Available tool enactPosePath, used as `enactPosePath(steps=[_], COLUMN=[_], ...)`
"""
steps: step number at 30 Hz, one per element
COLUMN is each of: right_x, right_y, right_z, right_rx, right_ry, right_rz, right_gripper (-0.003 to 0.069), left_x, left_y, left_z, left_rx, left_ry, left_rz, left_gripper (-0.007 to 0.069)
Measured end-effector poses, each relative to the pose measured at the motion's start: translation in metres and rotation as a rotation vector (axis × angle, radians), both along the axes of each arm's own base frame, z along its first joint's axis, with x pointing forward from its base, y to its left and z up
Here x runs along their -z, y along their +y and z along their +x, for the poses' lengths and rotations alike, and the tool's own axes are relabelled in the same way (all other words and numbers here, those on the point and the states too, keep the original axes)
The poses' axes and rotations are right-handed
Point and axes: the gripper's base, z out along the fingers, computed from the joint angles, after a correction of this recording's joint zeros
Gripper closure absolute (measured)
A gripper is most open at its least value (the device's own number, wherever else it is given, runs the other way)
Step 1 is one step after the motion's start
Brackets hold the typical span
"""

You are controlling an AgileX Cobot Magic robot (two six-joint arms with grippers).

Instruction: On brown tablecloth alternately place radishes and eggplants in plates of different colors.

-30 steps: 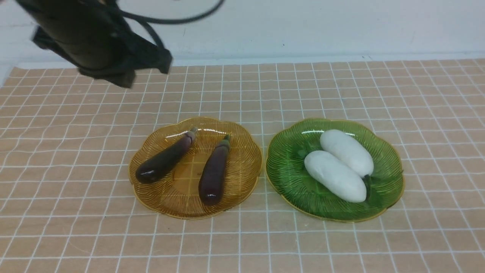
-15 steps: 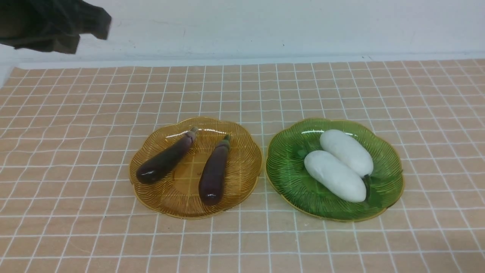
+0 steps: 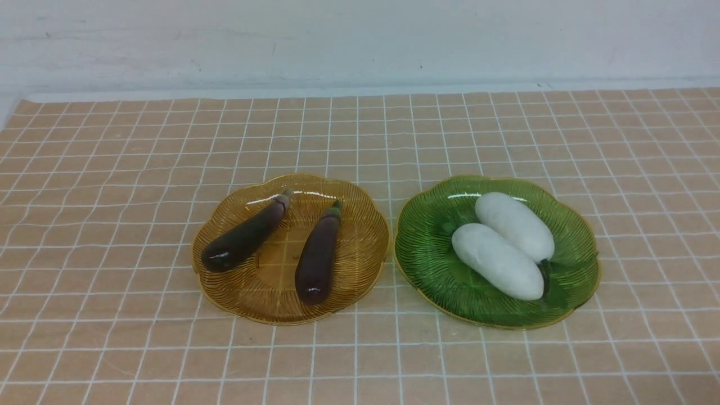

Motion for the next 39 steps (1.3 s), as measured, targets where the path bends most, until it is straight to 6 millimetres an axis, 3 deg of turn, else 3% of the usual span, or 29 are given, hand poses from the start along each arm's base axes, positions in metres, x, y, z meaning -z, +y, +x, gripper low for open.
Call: enactPosePath(steps=[6,15,20,25,39], right_x=[0.000,0.000,0.000,0.000,0.000], right_y=[0.000,0.000,0.000,0.000,0.000], right_z=[0.000,0.000,0.000,0.000,0.000], right_rx=[0.001,0.004,0.004,0.004,0.005], right_ry=[0.000,0.000,0.000,0.000,0.000], right_rz=[0.000,0.001,0.001,0.001,0.000], right_gripper=[0.0596,0.0596,0.0596,0.0596,0.0596], left_x=[0.027,0.067,0.091,0.113,0.124], left_y=[-0.011,-0.011,-0.002,0.010,0.014], left_z=[0.013,0.015,0.016,0.004,-0.007], left_rx=[0.054,0.057,-0.046,-0.195,-0.244], left_ry=[-0.162,-0.068,-0.058,-0.126,-0.098], left_rz=[-0.067,-0.007,0.029,0.046,0.085], left_gripper=[0.0628,0.0628,0.0628,0.0628,0.0628])
